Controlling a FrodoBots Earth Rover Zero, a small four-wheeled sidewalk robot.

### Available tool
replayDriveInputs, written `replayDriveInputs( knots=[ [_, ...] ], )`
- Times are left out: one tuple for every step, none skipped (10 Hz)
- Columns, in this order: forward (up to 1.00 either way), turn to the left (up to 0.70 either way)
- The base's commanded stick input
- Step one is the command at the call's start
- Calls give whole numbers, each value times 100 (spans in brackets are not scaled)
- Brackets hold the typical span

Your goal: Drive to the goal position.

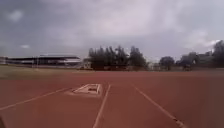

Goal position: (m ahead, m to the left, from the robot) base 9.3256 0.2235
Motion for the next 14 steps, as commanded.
replayDriveInputs(
  knots=[
    [70, -35],
    [70, -35],
    [70, -35],
    [70, -35],
    [70, -35],
    [70, -33],
    [70, -21],
    [70, 0],
    [70, 0],
    [70, 0],
    [70, 0],
    [70, 0],
    [70, 0],
    [70, 0]
  ],
)
